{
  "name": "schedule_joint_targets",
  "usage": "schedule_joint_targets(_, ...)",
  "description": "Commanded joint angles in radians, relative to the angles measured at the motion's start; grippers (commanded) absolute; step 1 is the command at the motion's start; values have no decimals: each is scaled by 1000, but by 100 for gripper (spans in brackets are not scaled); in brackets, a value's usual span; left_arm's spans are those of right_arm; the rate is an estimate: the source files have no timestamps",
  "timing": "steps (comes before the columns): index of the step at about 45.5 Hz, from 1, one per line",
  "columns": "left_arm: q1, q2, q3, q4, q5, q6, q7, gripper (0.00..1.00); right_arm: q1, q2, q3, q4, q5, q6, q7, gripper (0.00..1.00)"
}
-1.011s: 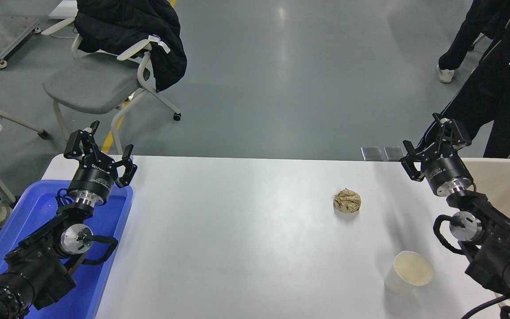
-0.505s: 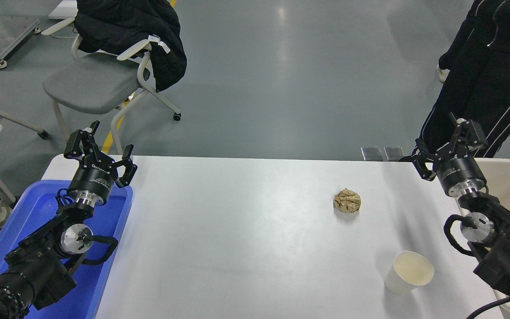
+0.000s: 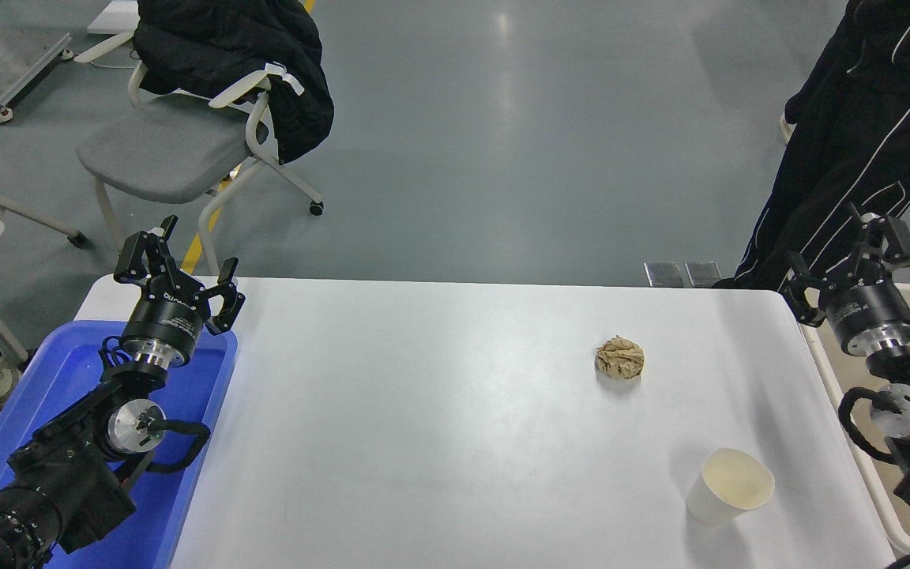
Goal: Dispose of the paper cup in the dustbin
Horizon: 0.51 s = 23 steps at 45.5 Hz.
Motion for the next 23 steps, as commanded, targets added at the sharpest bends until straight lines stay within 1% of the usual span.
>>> schedule_joint_targets(1,0,0,0,0,0,0,1,100,27,-91,-185,10,-6,5,1,99)
schedule_joint_targets(6,0,0,0,0,0,0,0,100,67,-128,-287,14,-6,6,1,99)
schedule_joint_targets(12,0,0,0,1,0,0,0,100,117,-133,-447,42,-9,6,2,99)
schedule_joint_targets(17,0,0,0,0,0,0,0,100,195,-169,-678,102,-27,5,2,98)
schedule_joint_targets(23,0,0,0,0,0,0,0,100,321,-228,-967,227,-55,5,2,97)
